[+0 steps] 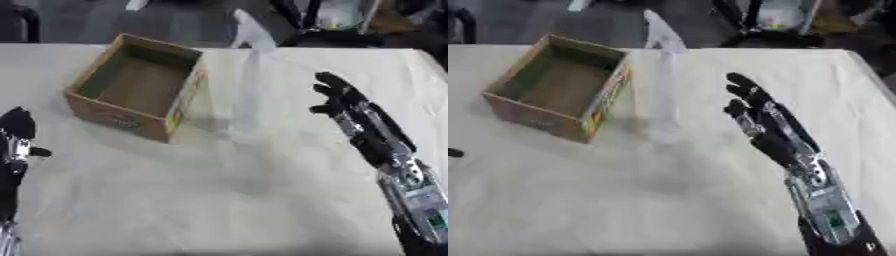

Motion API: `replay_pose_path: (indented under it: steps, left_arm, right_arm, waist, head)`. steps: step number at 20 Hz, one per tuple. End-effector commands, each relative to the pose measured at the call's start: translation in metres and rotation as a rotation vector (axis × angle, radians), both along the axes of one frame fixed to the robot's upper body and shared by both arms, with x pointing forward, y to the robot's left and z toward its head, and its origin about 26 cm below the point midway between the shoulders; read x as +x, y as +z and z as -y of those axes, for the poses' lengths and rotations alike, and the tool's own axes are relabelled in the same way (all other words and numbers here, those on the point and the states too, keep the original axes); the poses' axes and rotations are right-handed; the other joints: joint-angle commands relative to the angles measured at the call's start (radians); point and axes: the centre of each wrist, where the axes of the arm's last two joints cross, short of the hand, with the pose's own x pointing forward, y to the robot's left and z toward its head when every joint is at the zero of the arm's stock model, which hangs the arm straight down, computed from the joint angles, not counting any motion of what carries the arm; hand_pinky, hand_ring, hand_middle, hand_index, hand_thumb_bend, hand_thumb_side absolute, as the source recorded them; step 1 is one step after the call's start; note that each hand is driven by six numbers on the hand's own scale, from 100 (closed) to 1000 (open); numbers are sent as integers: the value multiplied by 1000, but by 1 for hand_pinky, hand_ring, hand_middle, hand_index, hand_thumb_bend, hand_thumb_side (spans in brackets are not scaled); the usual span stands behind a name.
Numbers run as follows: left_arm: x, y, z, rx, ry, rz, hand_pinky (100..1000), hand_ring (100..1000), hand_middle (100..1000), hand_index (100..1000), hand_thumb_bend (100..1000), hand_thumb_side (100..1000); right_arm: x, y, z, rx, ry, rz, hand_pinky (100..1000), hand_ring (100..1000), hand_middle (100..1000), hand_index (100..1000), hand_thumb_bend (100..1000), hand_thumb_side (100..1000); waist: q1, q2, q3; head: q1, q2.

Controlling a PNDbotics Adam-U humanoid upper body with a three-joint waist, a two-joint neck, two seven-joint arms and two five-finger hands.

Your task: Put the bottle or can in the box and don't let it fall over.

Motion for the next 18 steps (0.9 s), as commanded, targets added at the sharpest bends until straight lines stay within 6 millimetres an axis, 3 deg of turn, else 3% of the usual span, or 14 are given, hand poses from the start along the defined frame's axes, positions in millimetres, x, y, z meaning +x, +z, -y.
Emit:
replay_pose_path:
  steps: [1, 10, 18]
  left_arm:
    - [2, 11, -3, 28, -7, 32, 515, 1000, 904, 810, 431, 719]
    - [2, 11, -3, 27, -9, 33, 515, 1000, 904, 810, 430, 718]
    - [2, 11, -2, 26, -20, 33, 515, 1000, 903, 809, 428, 718]
  right_arm:
    - [0, 5, 2, -8, -5, 16, 810, 1000, 1000, 1000, 100, 728]
    - [3, 7, 3, -31, -12, 21, 816, 1000, 1000, 1000, 100, 725]
    - [32, 17, 2, -110, 4, 43, 852, 1000, 1000, 1000, 100, 725]
  waist:
    - [3, -8, -3]
    - [3, -15, -1]
    - [7, -20, 6]
  head:
    - [-5, 5]
    - [-5, 0]
    - [-14, 0]
